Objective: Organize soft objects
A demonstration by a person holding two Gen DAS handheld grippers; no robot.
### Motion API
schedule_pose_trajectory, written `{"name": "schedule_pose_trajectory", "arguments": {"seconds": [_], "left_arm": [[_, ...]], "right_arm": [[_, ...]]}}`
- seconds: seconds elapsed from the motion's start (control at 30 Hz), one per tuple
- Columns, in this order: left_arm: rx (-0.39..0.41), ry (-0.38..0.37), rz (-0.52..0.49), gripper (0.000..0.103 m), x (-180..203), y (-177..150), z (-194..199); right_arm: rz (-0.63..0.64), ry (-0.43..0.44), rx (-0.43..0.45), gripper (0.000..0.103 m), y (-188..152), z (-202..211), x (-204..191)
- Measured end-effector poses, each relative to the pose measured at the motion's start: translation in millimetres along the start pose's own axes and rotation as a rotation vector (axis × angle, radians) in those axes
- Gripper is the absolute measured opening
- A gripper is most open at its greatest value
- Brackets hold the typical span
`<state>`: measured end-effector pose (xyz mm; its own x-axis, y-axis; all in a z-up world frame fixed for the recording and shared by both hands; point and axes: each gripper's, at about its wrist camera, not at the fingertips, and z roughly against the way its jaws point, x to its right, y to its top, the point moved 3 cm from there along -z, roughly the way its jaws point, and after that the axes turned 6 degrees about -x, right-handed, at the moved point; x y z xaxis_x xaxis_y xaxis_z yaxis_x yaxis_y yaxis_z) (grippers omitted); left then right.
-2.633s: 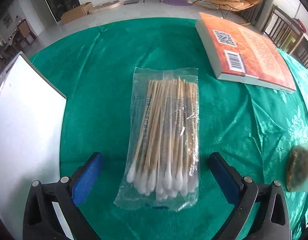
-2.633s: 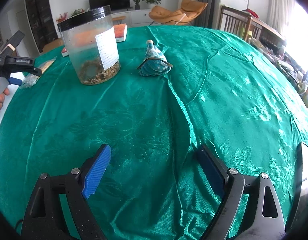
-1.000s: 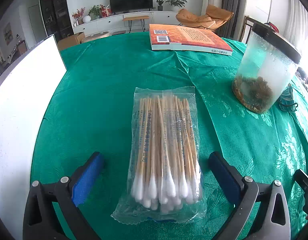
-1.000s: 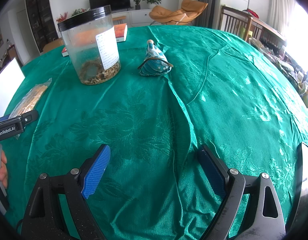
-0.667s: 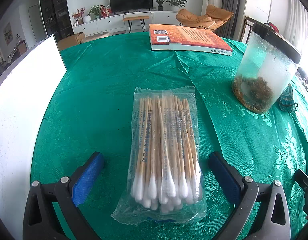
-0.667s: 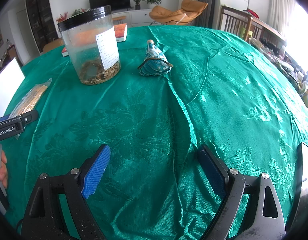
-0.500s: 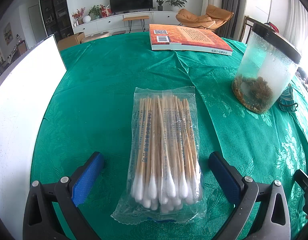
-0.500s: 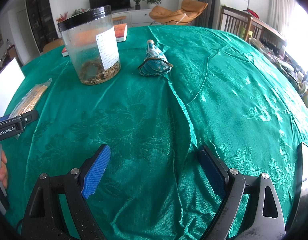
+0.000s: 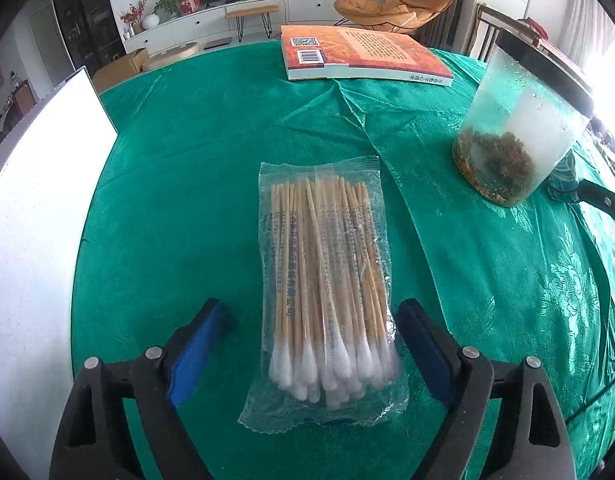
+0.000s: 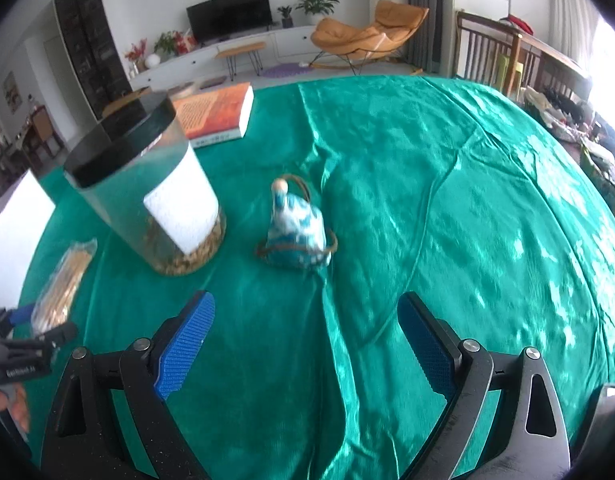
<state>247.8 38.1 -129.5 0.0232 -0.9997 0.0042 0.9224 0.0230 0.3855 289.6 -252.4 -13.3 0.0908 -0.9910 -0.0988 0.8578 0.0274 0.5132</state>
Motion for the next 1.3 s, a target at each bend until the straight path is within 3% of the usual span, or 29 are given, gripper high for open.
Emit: {"name": "schedule_pose_trajectory", "arguments": {"seconds": [0.13, 0.17, 0.2, 0.3, 0.43, 0.53, 0.6, 0.77, 0.9, 0.93, 1.0, 1.03, 1.07, 1.1, 1.23, 1.3], "left_arm": [[0.008, -0.003, -0.036, 0.045, 6, 4, 7], [0.009, -0.009, -0.037, 0.041, 6, 5, 8], [0.014, -0.029, -0.022, 0.039, 4, 6, 10], [0.048, -0.133, 0.060, 0.037, -4, 10, 29], [0.145, -0.242, 0.124, 0.037, -15, 14, 84], [0.212, -0.302, 0.149, 0.037, -38, 6, 137], [0.251, -0.303, 0.155, 0.037, -62, -5, 171], [0.287, -0.141, 0.194, 0.037, -148, -57, 231], [0.254, 0.092, 0.240, 0.041, -217, -106, 250], [0.245, 0.142, 0.254, 0.046, -231, -118, 252], [0.238, 0.189, 0.290, 0.071, -253, -140, 251], [0.242, 0.201, 0.313, 0.089, -261, -149, 252], [0.254, 0.216, 0.336, 0.095, -266, -157, 253], [0.270, 0.230, 0.352, 0.095, -269, -164, 253], [0.333, 0.283, 0.349, 0.095, -267, -178, 262], [0.360, 0.360, 0.339, 0.099, -261, -181, 266]], "right_arm": [[0.026, 0.000, -0.079, 0.089, 32, -41, -4], [0.046, -0.003, -0.093, 0.051, 35, -49, -6], [0.063, -0.012, -0.115, 0.040, 36, -55, -7], [0.010, -0.007, -0.074, 0.038, 45, -42, 0], [0.001, -0.011, 0.060, 0.038, 61, 20, 0], [0.065, 0.020, 0.132, 0.038, 72, 76, -28], [0.134, 0.070, 0.162, 0.038, 72, 113, -63], [0.307, 0.313, 0.149, 0.039, 44, 174, -191], [0.422, 0.528, 0.079, 0.039, -3, 196, -296], [0.443, 0.570, 0.054, 0.039, -15, 196, -319], [0.480, 0.649, 0.001, 0.041, -38, 192, -361], [0.496, 0.666, -0.022, 0.045, -48, 186, -378], [0.506, 0.678, -0.045, 0.064, -57, 179, -393], [0.509, 0.692, -0.067, 0.073, -64, 172, -405], [0.482, 0.687, -0.115, 0.076, -76, 151, -417], [0.477, 0.676, -0.097, 0.076, -76, 155, -411]]}}
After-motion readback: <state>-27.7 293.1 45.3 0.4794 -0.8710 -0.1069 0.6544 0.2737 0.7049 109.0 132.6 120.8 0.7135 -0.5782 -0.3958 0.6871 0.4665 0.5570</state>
